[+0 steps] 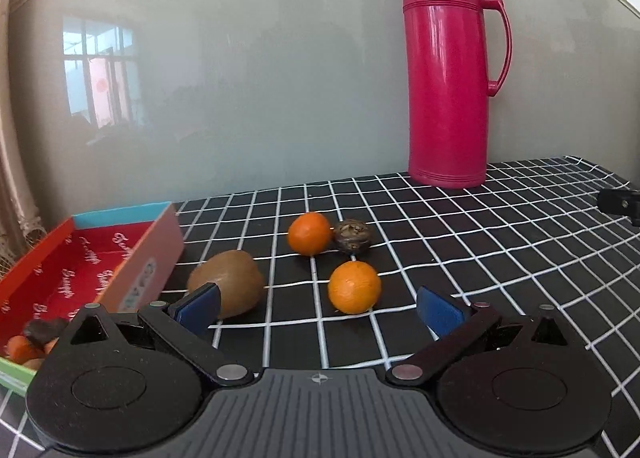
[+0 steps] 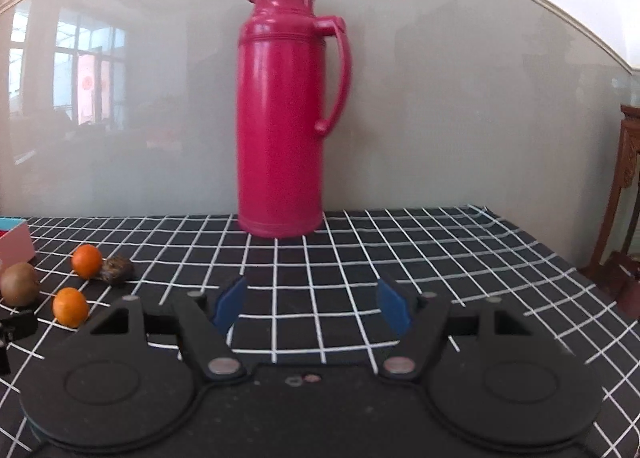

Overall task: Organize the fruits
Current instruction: 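Move both grippers back toward the mandarin and kiwi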

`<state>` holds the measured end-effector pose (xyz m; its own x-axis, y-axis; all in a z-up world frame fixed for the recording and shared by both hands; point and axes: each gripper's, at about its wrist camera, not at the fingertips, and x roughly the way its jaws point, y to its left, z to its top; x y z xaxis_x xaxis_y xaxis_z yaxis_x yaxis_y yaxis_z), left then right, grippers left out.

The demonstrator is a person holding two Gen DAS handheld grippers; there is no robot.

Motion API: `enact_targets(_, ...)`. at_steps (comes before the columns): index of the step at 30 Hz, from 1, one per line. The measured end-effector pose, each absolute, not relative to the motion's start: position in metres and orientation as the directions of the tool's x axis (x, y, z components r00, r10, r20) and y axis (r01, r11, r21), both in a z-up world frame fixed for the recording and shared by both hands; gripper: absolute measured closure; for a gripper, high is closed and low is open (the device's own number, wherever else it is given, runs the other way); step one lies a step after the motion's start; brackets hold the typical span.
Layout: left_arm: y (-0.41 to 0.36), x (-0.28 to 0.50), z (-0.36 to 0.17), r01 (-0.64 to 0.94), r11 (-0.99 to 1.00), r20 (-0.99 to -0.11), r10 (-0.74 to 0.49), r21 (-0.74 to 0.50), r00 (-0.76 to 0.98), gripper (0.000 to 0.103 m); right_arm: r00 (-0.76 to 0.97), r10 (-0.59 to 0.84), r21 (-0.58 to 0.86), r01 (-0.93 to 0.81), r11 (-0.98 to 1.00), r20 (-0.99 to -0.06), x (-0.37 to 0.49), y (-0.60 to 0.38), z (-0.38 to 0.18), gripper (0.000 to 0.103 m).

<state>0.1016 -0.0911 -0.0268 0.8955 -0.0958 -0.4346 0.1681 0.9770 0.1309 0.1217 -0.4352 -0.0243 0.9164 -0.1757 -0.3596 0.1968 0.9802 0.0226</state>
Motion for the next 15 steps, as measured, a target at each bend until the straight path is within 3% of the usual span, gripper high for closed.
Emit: enact_targets(15,-0.111,0.131,-0.045,0.180,0.979,-0.485,-0.112,0.097,0.867,0.000,0.880,-0.267,0.028,0.302,0.953,-0.393,0.148,-0.470,-0.037,0.031)
